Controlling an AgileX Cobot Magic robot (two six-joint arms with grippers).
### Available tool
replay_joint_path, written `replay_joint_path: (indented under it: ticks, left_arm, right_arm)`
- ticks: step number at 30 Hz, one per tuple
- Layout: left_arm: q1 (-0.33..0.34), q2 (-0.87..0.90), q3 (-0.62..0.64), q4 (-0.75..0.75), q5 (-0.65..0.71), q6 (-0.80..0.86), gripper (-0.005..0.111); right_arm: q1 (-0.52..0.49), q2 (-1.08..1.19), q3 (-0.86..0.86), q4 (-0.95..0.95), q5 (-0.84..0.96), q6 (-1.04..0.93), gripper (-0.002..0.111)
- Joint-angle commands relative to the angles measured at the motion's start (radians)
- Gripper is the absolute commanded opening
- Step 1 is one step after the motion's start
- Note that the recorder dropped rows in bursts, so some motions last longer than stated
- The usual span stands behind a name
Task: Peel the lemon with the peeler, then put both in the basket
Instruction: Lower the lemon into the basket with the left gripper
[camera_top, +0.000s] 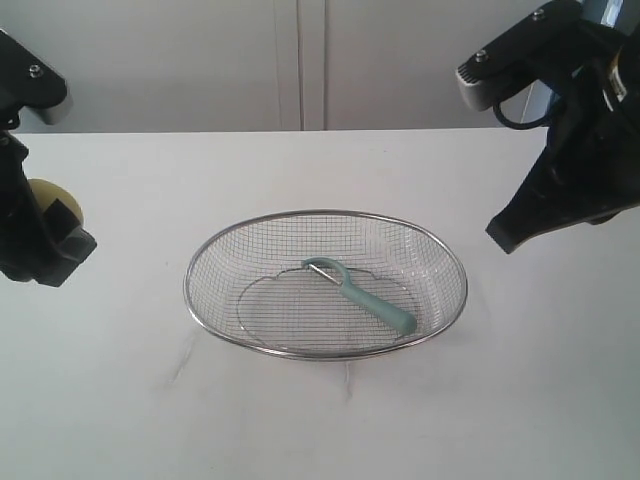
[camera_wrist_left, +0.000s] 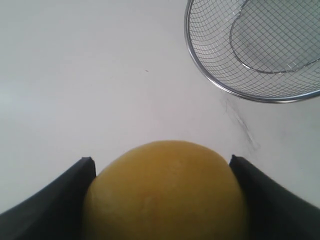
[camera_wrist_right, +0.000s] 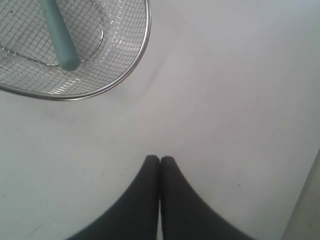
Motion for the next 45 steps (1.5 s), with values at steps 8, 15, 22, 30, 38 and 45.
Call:
replay_joint_path:
  ticks: [8,15,22,30,38,45]
  left_arm:
    - [0.004,-0.010,-0.007,-0.005,-0.020,-0.007,0.000]
    - [0.004,-0.010,-0.007,0.003,-0.020,-0.007,0.000]
    - [0.004,-0.010,-0.007,0.003,-0.020,-0.007,0.000]
    - [0.004,-0.010,-0.007,-0.002,-0.078,-0.007,0.000]
    - [0.002,0.041,-0.007,-0.106,-0.364,-0.007,0.000]
    - [-0.025,0.216,-0.091,-0.139,-0.267,-0.007,0.000]
  right_arm:
    - [-0.004,-0.010,0.005,0.023,-0.005,0.000,0.000]
    - [-0.004,-0.010,0.005,0.027,-0.006,0.000,0.000]
    - [-0.004,-0.010,0.005,0.031,-0.006,0.000,0.000]
    - [-0.004,-0.010,0.005,0.033,-0.006,0.000,0.000]
    - [-0.004,-0.010,0.005,0.035,-0.008,0.000,0.000]
    - [-0.004,-0.010,0.005,0.037,-0.012,0.000,0.000]
